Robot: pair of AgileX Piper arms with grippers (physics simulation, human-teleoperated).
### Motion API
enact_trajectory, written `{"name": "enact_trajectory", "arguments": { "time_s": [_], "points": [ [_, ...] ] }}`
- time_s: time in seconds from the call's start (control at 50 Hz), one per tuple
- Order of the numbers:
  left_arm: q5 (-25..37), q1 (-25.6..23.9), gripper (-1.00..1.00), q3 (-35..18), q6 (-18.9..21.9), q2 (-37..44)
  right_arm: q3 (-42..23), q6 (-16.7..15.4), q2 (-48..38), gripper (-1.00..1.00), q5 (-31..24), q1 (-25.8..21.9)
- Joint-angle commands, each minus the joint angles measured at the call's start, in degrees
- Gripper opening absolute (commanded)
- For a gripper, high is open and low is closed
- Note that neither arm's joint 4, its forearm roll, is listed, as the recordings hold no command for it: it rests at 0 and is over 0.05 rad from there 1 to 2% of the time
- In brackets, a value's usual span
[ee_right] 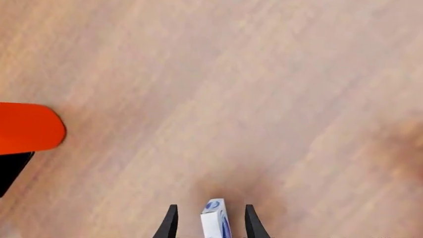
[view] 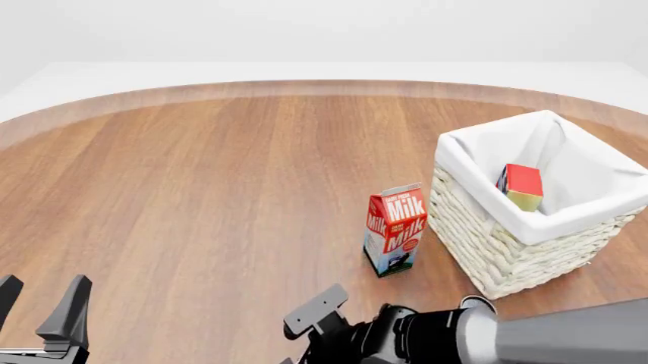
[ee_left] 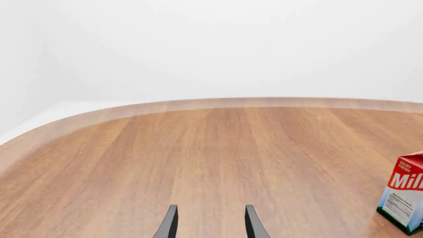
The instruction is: Pick up the cream cheese box and the butter, and put them in the basket.
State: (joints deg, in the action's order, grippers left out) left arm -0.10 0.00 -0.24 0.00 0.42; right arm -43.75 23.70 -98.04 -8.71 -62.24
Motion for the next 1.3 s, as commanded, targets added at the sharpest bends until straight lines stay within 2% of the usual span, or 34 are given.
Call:
{"name": "enact_trajectory", "arguments": {
  "time_s": [0.02, 0.72, 1.06, 1.08, 1.3],
  "points": [
    [0.0, 0.0, 1.0, 0.0, 0.0, 0.0, 0.47, 0.69, -0.4, 1.0, 0.38, -0.48],
    [0.0, 0.0, 1.0, 0.0, 0.0, 0.0, 2.51, 3.07, -3.38, 1.0, 3.72, -1.63],
    [0.0, 0.0, 1.0, 0.0, 0.0, 0.0, 2.52, 2.71, -2.64, 1.0, 2.89, -0.96],
    [0.0, 0.0, 1.0, 0.0, 0.0, 0.0, 2.62, 2.52, -2.72, -1.0, 2.97, -0.64],
    [0.0, 0.0, 1.0, 0.0, 0.0, 0.0, 2.43, 2.02, -2.43, -1.0, 2.76, -0.07]
  ]
}}
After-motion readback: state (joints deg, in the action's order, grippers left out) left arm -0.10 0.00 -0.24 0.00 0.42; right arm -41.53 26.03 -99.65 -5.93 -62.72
